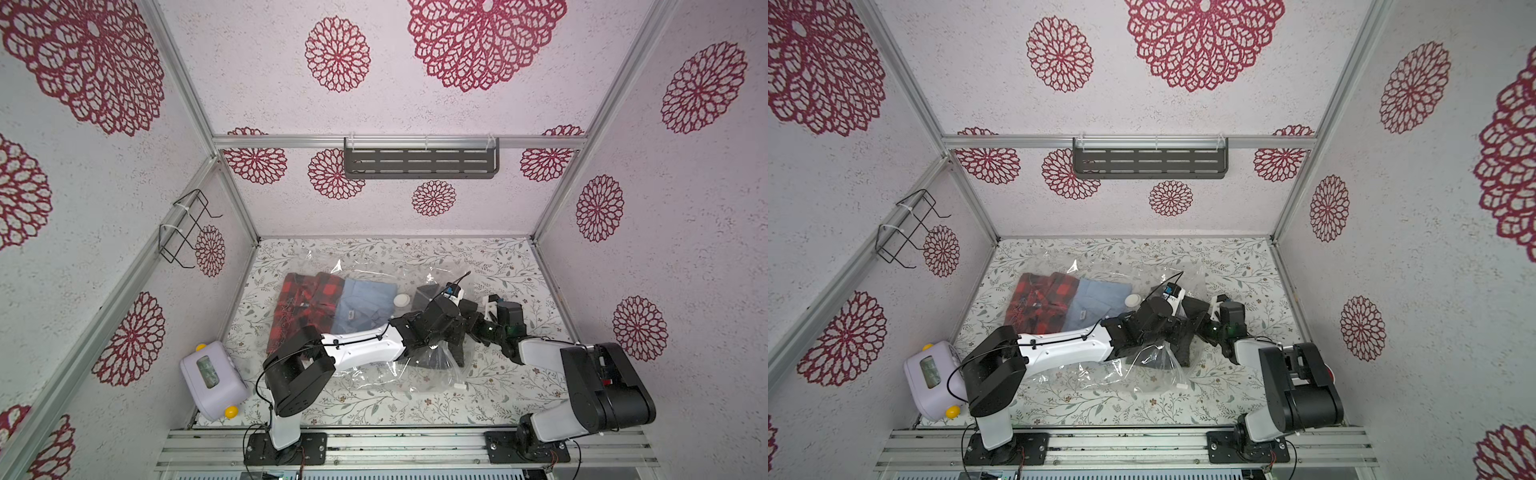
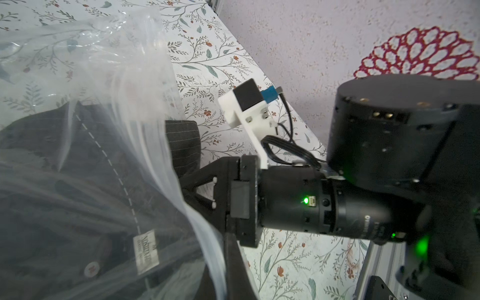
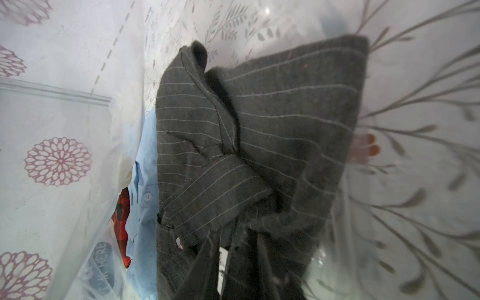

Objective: Place the folded shirt into the vacuum bag
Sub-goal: Place the shirt in the vacuum bag.

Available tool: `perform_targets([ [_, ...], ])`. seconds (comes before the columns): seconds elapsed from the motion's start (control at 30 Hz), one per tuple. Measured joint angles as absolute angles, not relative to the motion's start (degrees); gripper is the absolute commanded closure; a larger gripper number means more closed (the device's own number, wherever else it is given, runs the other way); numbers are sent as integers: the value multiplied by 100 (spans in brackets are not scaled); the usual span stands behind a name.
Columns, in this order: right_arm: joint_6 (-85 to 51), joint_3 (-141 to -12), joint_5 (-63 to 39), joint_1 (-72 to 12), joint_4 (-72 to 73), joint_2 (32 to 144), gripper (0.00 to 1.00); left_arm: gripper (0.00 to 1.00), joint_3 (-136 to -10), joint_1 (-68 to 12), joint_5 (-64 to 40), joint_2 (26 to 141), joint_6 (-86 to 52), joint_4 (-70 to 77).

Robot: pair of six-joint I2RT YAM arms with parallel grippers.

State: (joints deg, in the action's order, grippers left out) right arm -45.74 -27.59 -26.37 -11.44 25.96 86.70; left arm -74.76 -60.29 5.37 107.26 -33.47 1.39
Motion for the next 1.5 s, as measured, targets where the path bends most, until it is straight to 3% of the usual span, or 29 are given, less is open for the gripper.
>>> perform_targets([
  [0.2,-4858,-3094,-2637,-1608,3061,9271,72,100,-7520,-6023,499,10726,-3347,139],
  [0.33,-4960,-3177,-2676,-1647,3234,9373,66,100,-7540,-6023,504,10726,-3347,137],
  [0.57,-4864,-2685,-2722,-1031,2882,8088,52,100,-7550,-6020,561,10739,-3345,137],
  [0.8,-4652,-2182,-2749,-513,2386,6726,54,100,-7577,-6020,567,10777,-3345,137],
  [0.93,-4683,-1927,-2939,-672,2469,6823,55,100,-7614,-6020,572,10816,-3343,130],
  [1.13,-4775,-1828,-3148,-1588,2781,7382,57,100,-7655,-6020,587,10851,-3345,121],
  [1.27,-4810,-1669,-3170,-1636,2827,7321,57,99,-7664,-6020,582,10853,-3345,113],
  [1.4,-4794,-1479,-2976,-1201,2346,6418,54,91,-7688,-6020,558,10853,-3345,84],
  [1.5,-4716,-1439,-2700,-587,1754,5339,52,66,-7688,-6023,454,10847,-3389,75],
])
